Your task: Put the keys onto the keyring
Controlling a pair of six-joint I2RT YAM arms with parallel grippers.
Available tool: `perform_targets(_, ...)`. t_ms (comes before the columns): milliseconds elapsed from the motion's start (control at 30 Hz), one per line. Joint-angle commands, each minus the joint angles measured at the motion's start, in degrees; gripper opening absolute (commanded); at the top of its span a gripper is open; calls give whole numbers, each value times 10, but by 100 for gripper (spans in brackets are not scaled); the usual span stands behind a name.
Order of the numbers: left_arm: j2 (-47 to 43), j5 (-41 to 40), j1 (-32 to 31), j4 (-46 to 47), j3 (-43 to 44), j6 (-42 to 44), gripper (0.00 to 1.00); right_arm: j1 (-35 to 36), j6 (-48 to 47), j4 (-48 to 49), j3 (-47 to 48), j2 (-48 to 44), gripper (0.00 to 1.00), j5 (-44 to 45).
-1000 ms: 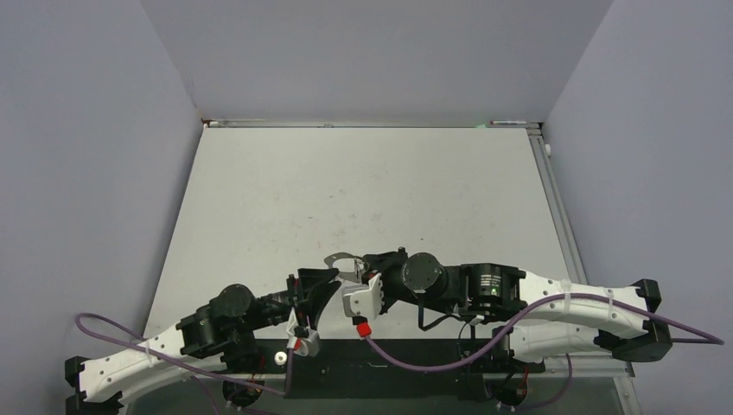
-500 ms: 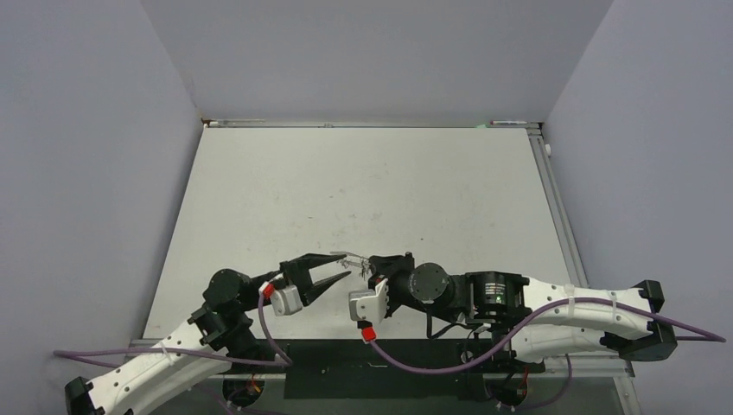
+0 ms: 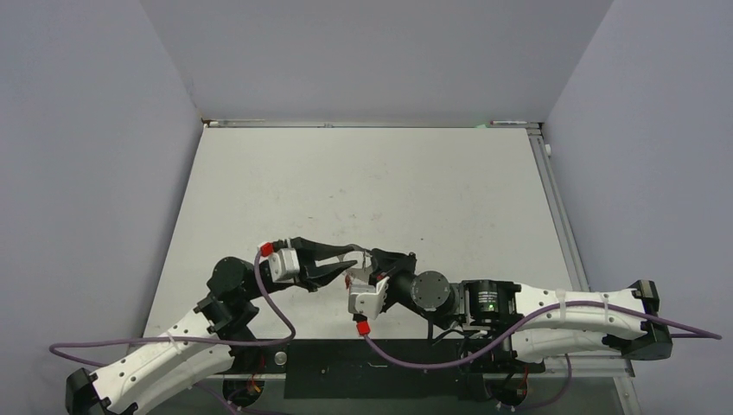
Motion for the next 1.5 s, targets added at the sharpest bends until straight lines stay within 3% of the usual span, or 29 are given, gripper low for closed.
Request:
perform_targets(0,11,-48,11,33,40,-92,25,5,8,130,-13,-19,5,89)
perform_targets(200,1,-57,15,18,45,-82,27,4,48,208,-33,-30,5,104)
perform_targets(467,15,-71,15,-3,49,-66,28,4,92,227,-23,-27,5,75)
perform_targets(767,37,-56,15,-3,50,-63,38,4,98,246,-16,12,5,91)
perform_targets(1133,53,-57,15,-18,56,-52,38,4,112,259,-9,31,5,81)
perform_targets(1300,53,-68,15,-20,57,-48,28,5,126,254,-8,27,5,68)
perform_targets(1467,53,-71,16,-27,59,-37,1,5,132,252,-10,23,5,63)
